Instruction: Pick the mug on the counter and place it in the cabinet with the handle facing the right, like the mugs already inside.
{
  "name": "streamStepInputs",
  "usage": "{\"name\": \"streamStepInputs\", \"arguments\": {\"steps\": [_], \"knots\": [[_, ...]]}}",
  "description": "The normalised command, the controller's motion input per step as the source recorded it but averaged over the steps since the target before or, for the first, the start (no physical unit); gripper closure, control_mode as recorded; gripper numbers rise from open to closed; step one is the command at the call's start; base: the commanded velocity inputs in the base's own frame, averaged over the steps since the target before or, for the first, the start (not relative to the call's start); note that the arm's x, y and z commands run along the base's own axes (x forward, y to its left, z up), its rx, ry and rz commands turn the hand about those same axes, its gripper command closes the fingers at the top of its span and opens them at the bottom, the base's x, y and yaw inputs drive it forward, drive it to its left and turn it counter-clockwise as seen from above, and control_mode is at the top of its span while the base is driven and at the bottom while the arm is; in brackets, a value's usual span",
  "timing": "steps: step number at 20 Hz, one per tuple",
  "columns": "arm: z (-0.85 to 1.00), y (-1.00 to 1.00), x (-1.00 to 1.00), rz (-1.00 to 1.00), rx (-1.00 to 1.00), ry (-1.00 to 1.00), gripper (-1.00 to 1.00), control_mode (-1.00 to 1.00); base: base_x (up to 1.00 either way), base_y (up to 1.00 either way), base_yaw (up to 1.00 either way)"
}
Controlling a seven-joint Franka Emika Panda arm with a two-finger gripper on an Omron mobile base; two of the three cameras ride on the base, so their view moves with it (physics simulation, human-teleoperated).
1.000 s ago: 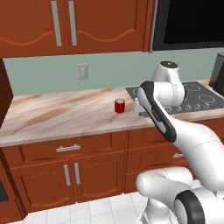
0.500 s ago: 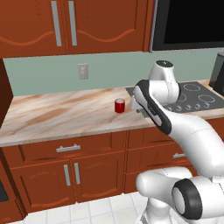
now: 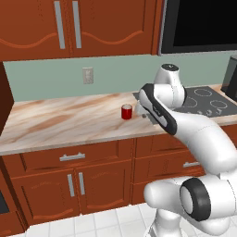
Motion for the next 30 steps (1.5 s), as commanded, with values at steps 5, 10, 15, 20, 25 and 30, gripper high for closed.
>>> {"name": "streamStepInputs", "arguments": {"steps": [5, 10, 15, 20, 25, 30], "knots": [[-0.25, 0.00, 0.10, 0.00, 0.00, 0.00, -1.00, -1.00, 0.00, 0.00, 0.00], [-0.19, 0.00, 0.00, 0.00, 0.00, -0.04, -1.00, -1.00, 0.00, 0.00, 0.00], [-0.14, 0.00, 0.02, 0.00, 0.00, -0.05, -1.00, -1.00, 0.00, 0.00, 0.00], [-0.04, 0.00, 0.15, -0.01, 0.00, -0.02, -1.00, -1.00, 0.00, 0.00, 0.00], [0.00, 0.00, 0.19, -0.01, 0.00, -0.03, -1.00, -1.00, 0.00, 0.00, 0.00], [0.00, 0.00, 0.26, -0.02, 0.00, 0.00, -1.00, -1.00, 0.00, 0.00, 0.00]]}}
